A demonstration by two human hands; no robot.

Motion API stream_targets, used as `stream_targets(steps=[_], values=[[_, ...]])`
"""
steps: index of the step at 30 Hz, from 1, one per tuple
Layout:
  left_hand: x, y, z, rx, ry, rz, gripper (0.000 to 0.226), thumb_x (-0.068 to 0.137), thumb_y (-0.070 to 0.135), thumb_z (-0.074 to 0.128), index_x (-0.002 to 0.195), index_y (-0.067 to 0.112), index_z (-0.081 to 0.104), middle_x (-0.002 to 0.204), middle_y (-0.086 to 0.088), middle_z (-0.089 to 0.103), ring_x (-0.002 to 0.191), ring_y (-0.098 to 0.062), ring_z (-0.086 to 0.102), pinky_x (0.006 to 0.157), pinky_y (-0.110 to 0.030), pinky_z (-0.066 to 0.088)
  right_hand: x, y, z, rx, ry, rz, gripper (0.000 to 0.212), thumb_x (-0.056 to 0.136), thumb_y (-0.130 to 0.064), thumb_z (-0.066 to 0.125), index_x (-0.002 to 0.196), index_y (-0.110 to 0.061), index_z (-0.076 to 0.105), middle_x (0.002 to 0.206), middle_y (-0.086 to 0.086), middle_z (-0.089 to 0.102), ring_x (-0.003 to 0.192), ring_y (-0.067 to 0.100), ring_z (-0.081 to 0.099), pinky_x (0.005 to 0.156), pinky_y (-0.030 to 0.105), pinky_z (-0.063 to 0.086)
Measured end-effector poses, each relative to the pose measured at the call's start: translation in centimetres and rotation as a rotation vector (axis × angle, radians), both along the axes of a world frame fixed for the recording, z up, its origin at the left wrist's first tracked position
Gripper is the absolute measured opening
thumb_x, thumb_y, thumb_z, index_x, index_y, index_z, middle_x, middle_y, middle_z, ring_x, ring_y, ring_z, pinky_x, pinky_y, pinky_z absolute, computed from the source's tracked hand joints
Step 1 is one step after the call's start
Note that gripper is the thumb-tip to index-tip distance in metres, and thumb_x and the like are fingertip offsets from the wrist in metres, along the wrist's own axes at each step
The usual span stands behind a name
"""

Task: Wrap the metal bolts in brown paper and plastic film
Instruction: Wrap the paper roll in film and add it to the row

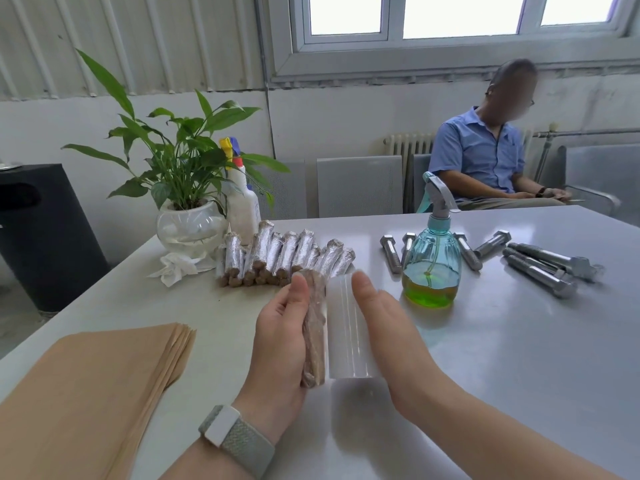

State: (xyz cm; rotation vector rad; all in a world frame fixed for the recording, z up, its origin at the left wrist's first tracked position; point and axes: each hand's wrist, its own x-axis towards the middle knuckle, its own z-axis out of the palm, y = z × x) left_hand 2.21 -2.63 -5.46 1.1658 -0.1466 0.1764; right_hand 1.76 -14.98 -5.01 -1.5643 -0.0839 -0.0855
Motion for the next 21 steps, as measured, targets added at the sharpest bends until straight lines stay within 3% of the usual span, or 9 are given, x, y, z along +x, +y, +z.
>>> stream_targets(steps=[2, 3, 5, 8, 11, 13, 15, 18, 21], values=[[0.0, 0.3, 0.3, -0.04, -0.009, 0.021, 0.038, 0.092, 0.042, 0.053, 0.092, 0.009, 0.072, 0.062, 0.001, 0.067, 0.049, -0.008, 0.062, 0.044, -0.017, 0.048, 0.1, 0.1, 0.1, -0.017, -0.008, -0.061, 0.063, 0.071, -0.08, 0.044, 0.094, -0.023, 0.056, 0.078, -0.016, 0.061, 0.062, -0.016, 0.055, 0.061, 0.016, 0.042], [0.0, 0.3, 0.4, -0.038, -0.012, 0.028, 0.037, 0.092, 0.04, 0.054, 0.095, 0.007, 0.07, 0.061, 0.001, 0.067, 0.048, -0.008, 0.061, 0.045, -0.017, 0.048, 0.1, 0.2, 0.0, -0.018, -0.023, -0.058, 0.062, 0.07, -0.08, 0.045, 0.094, -0.023, 0.053, 0.073, -0.02, 0.06, 0.06, -0.016, 0.054, 0.056, 0.011, 0.041], [0.1, 0.2, 0.3, -0.025, 0.002, 0.039, 0.039, 0.091, 0.04, 0.059, 0.101, 0.003, 0.068, 0.077, -0.011, 0.073, 0.066, -0.02, 0.071, 0.058, -0.028, 0.056, -0.1, 0.4, -0.1, -0.023, -0.05, -0.049, 0.064, 0.069, -0.086, 0.049, 0.093, -0.026, 0.052, 0.069, -0.026, 0.062, 0.063, -0.012, 0.058, 0.056, 0.008, 0.042], [-0.1, 0.0, 0.0, -0.043, 0.028, 0.078, 0.042, 0.081, 0.042, 0.069, 0.103, 0.006, 0.066, 0.096, -0.017, 0.072, 0.084, -0.029, 0.07, 0.072, -0.04, 0.057, -0.4, 0.8, -0.6, -0.014, -0.086, -0.067, 0.055, 0.064, -0.086, 0.054, 0.091, -0.038, 0.051, 0.081, -0.018, 0.069, 0.074, 0.0, 0.067, 0.061, 0.019, 0.05], [-0.3, -0.4, -0.1, -0.117, 0.045, 0.051, 0.048, 0.07, 0.041, 0.077, 0.105, 0.013, 0.059, 0.094, -0.008, 0.07, 0.083, -0.022, 0.069, 0.068, -0.037, 0.058, -0.6, 1.0, -0.7, -0.047, -0.123, -0.134, 0.053, 0.066, -0.082, 0.054, 0.094, -0.037, 0.048, 0.084, -0.027, 0.065, 0.072, -0.004, 0.066, 0.055, 0.016, 0.048], [-0.5, -0.5, -0.2, -0.154, 0.036, -0.006, 0.047, 0.069, 0.038, 0.079, 0.105, 0.019, 0.056, 0.09, -0.001, 0.069, 0.079, -0.017, 0.069, 0.062, -0.033, 0.057, -0.7, 1.2, -0.9, -0.107, -0.118, -0.177, 0.057, 0.066, -0.088, 0.046, 0.096, -0.039, 0.045, 0.088, -0.03, 0.064, 0.074, -0.005, 0.064, 0.06, 0.022, 0.05], [-0.6, -0.6, -0.3, -0.166, 0.031, -0.069, 0.043, 0.074, 0.039, 0.08, 0.108, 0.026, 0.058, 0.091, 0.004, 0.068, 0.082, -0.014, 0.069, 0.063, -0.032, 0.056, -0.7, 1.2, -1.0, -0.187, -0.097, -0.201, 0.064, 0.065, -0.094, 0.031, 0.101, -0.043, 0.043, 0.091, -0.022, 0.065, 0.082, -0.005, 0.062, 0.069, 0.027, 0.049], [-0.6, -0.8, -0.3, -0.202, 0.116, -0.125, 0.044, 0.079, 0.05, 0.069, 0.116, 0.027, 0.068, 0.106, 0.001, 0.071, 0.096, -0.016, 0.07, 0.076, -0.036, 0.058, -0.3, 0.9, -0.9, -0.212, -0.069, -0.185, 0.081, 0.07, -0.094, 0.018, 0.11, -0.034, 0.053, 0.098, -0.016, 0.065, 0.094, 0.0, 0.06, 0.081, 0.029, 0.048], [-0.3, -0.6, -0.2, -0.272, 0.239, -0.129, 0.047, 0.088, 0.043, 0.052, 0.118, 0.01, 0.069, 0.105, -0.015, 0.071, 0.092, -0.026, 0.069, 0.074, -0.037, 0.059, 0.0, 0.6, -0.7, -0.108, 0.036, -0.12, 0.073, 0.073, -0.088, 0.038, 0.098, -0.024, 0.063, 0.092, -0.005, 0.069, 0.088, 0.012, 0.067, 0.079, 0.038, 0.055]])
